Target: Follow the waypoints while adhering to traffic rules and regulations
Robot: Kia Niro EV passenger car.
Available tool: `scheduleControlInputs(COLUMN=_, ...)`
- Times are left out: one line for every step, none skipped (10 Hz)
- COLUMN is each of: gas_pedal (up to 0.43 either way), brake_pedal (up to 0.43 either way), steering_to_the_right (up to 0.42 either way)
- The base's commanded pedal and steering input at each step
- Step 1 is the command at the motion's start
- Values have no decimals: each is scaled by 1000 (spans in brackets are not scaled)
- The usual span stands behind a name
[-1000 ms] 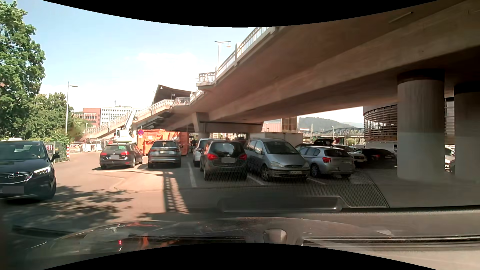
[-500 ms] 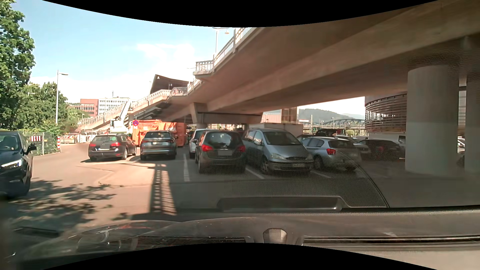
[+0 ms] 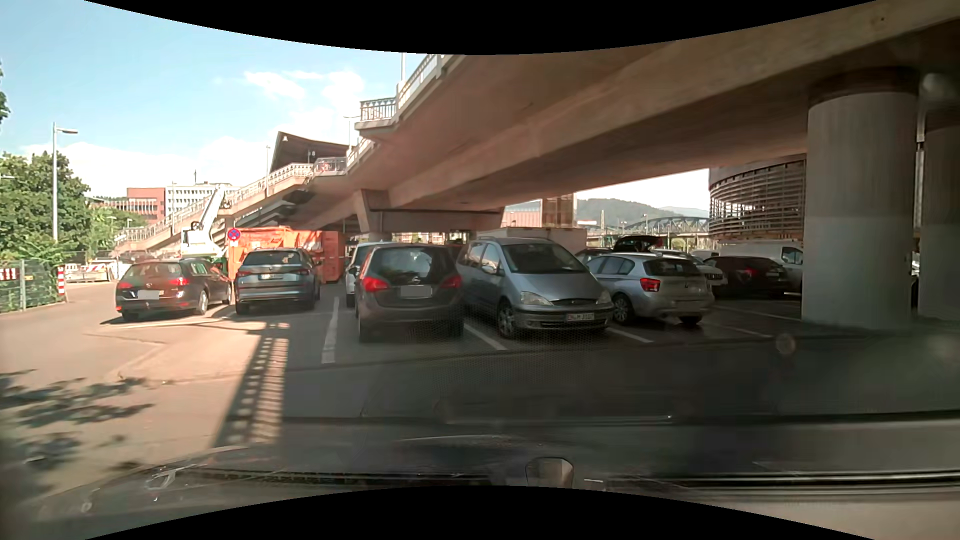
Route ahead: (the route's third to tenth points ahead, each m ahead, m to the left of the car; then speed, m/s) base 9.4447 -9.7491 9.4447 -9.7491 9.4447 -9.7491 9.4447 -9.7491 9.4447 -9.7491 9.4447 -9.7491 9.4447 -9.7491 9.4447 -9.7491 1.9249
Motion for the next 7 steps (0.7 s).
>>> scheduleControlInputs(gas_pedal=0, brake_pedal=24, steering_to_the_right=308)
scheduleControlInputs(gas_pedal=0, brake_pedal=24, steering_to_the_right=326)
scheduleControlInputs(gas_pedal=0, brake_pedal=18, steering_to_the_right=329)
scheduleControlInputs(gas_pedal=0, brake_pedal=12, steering_to_the_right=325)
scheduleControlInputs(gas_pedal=0, brake_pedal=0, steering_to_the_right=327)
scheduleControlInputs(gas_pedal=0, brake_pedal=0, steering_to_the_right=364)
scheduleControlInputs(gas_pedal=0, brake_pedal=0, steering_to_the_right=402)
